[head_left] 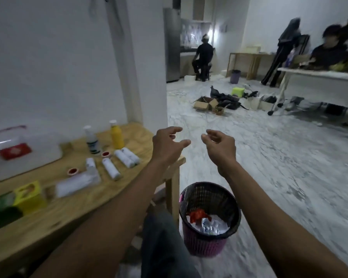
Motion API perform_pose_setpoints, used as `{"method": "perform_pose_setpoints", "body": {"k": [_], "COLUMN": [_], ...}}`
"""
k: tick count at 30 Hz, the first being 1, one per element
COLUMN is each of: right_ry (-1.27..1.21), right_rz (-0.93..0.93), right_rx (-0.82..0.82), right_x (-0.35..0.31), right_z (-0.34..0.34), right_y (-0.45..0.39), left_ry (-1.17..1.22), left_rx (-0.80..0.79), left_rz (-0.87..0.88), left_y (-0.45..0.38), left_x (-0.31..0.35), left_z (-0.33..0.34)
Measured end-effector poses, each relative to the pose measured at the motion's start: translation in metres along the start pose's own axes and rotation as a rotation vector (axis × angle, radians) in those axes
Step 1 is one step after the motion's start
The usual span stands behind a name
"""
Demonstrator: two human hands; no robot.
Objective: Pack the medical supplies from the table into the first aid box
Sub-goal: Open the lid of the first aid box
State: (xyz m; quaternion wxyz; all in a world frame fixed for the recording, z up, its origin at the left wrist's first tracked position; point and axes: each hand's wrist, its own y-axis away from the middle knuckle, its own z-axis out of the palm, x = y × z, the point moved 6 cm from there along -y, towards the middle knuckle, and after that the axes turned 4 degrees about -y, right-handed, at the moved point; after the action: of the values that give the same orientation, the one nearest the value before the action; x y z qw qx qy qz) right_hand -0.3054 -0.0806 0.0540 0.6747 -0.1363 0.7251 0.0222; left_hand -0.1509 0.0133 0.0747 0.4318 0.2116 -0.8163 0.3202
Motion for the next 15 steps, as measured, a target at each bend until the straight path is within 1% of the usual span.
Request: {"method": "perform_pose_setpoints", "body": {"k": [4,7,11,15], "right_ry": [-0.039,-0.063,-0.077,-0.173], "right_rz": [-0.058,-0.076,-0.151,-0.107], "right_rx": [-0.150,-0.286,-0.443,-0.573], "right_x": [-0.027,-0.040,-0.054,-0.056], "right_z": [0.046,0.085,0.137,0.185], "right_y": [0.025,0.045,0.076,0.102], "left_ry": [-0.022,-0.040,-0.059,-0.051], "left_rx": [0.109,0.185,0.317,0.434], "left_rz": [-0.011,-0.045,-0.095,-0.170], "left_y": [0.013,0.027,0.054,0.082], "left_x": [-0.007,-0.017,-0.032,-0.053], "left_z": [-0.063,-0.108,-0.168,-0.218]}}
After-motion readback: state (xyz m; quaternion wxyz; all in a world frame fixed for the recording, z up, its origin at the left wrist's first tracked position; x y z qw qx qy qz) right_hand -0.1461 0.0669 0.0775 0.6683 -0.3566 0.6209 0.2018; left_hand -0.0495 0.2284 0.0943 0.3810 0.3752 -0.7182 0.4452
